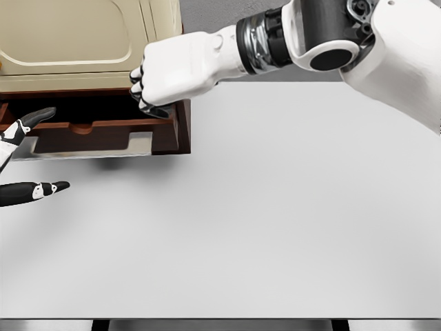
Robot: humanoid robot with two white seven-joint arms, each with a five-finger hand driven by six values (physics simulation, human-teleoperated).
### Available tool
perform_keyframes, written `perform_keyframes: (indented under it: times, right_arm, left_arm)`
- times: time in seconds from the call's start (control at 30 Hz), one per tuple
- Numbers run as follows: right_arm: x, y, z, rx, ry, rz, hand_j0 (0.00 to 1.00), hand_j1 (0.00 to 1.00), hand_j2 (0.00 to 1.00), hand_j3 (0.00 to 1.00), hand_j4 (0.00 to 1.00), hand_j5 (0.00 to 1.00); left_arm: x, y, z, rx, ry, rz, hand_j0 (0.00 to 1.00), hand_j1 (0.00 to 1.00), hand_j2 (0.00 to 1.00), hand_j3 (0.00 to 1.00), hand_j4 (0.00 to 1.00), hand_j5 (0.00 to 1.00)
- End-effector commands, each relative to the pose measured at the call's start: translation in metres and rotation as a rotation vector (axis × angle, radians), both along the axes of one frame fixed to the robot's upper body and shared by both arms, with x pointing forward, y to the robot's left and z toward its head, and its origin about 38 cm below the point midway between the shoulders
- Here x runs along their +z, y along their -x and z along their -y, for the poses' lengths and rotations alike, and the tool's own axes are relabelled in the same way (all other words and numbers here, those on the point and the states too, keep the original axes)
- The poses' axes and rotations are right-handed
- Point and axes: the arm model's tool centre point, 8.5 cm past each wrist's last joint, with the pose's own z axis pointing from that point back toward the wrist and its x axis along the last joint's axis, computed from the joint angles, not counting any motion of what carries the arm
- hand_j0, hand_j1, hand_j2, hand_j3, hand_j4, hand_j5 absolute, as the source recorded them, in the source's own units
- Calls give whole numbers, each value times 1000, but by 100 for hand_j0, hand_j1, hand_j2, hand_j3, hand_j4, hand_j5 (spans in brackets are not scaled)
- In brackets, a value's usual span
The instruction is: Open the cabinet drawer with left arm, and place a switch into the drawer with right arm
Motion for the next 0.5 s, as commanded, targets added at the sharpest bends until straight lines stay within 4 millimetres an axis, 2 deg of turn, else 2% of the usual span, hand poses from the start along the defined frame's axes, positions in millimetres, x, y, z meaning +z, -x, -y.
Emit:
perform_keyframes:
  times: [0.0, 0.07, 0.2, 0.3, 0.47]
  right_arm:
    - [0, 4, -11, 15, -11, -8, 32, 32, 32, 32, 32, 32]
    - [5, 2, -20, 14, -16, -4, 32, 32, 32, 32, 32, 32]
    - [-5, -13, -33, -17, 9, -36, 32, 32, 32, 32, 32, 32]
    - [-5, -21, -38, -35, 12, -46, 33, 33, 33, 33, 33, 33]
    - [-7, -25, -52, -42, 37, -50, 33, 33, 33, 33, 33, 33]
  left_arm:
    - [1, 0, 0, 0, 6, 0, 100, 100, 100, 100, 100, 100]
    - [1, 0, 0, 0, 6, 0, 100, 100, 100, 100, 100, 100]
    - [1, 0, 0, 0, 6, 0, 100, 100, 100, 100, 100, 100]
    - [1, 0, 0, 0, 6, 0, 100, 100, 100, 100, 100, 100]
    - [1, 0, 0, 0, 6, 0, 100, 100, 100, 100, 100, 100]
